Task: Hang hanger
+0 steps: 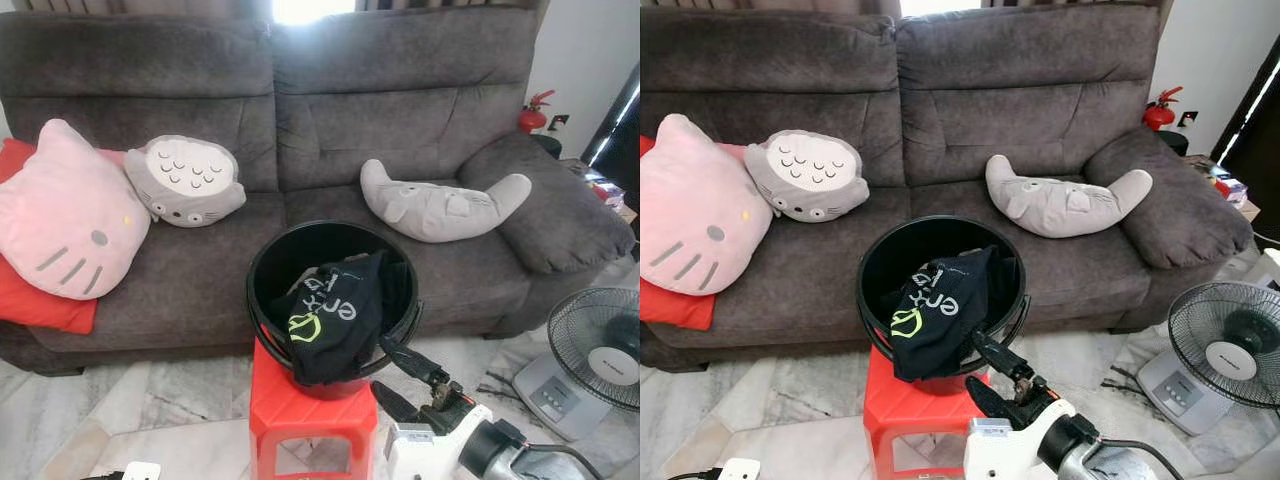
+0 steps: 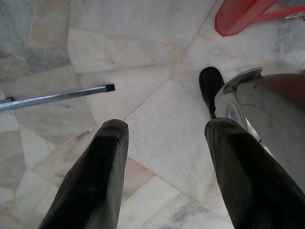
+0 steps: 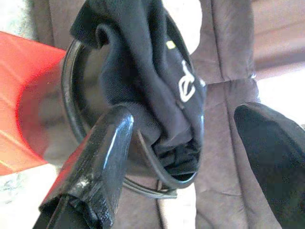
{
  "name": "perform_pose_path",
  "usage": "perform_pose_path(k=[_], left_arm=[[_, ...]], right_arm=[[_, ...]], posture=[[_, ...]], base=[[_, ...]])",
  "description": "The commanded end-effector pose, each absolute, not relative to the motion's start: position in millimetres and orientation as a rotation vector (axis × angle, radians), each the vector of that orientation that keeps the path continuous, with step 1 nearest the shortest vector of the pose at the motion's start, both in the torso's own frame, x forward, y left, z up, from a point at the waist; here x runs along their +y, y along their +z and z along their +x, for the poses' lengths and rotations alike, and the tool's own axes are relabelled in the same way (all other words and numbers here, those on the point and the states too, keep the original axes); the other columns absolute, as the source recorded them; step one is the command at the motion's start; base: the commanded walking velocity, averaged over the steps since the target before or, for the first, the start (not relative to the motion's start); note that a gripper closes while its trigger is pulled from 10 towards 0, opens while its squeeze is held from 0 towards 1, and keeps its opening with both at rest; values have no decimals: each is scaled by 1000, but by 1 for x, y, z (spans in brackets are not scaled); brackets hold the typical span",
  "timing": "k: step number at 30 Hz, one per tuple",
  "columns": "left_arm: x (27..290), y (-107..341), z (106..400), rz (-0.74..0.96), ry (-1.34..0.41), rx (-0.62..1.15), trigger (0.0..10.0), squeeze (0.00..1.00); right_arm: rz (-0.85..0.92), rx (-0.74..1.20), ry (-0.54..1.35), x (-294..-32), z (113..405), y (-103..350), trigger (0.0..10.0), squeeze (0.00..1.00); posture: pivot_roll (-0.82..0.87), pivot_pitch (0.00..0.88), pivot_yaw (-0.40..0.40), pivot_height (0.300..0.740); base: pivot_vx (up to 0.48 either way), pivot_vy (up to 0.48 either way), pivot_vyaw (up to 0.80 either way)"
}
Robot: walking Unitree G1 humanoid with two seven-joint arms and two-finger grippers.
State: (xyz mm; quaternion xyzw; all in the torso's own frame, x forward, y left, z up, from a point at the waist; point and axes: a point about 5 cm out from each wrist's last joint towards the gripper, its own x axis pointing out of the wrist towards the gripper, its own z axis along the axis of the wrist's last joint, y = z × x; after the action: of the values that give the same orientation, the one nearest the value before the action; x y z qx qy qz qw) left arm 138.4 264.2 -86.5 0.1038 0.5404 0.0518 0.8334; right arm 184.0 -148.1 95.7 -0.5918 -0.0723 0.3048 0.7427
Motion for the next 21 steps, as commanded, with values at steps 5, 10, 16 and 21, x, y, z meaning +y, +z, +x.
perform_pose_path(k=[5, 10, 16, 21], left_arm=[[266, -87, 137, 223, 123, 1153, 10000, 0], [265, -86, 140, 234, 110, 1150, 10000, 0], [266, -84, 144, 227, 125, 1136, 10000, 0], [268, -82, 147, 241, 131, 1136, 10000, 0]], right_arm=[[-1246, -115, 530, -165, 200, 98, 10000, 0], [-1296, -201, 422, -172, 219, 113, 10000, 0], [-1270, -229, 494, -159, 215, 105, 10000, 0], [-1296, -240, 471, -160, 222, 100, 10000, 0]], posture=[[-171, 0, -12, 719], [-197, 0, 2, 719], [-165, 0, -8, 719], [-169, 0, -1, 719]], base=[[0, 0, 0], [0, 0, 0], [0, 0, 0], [0, 0, 0]])
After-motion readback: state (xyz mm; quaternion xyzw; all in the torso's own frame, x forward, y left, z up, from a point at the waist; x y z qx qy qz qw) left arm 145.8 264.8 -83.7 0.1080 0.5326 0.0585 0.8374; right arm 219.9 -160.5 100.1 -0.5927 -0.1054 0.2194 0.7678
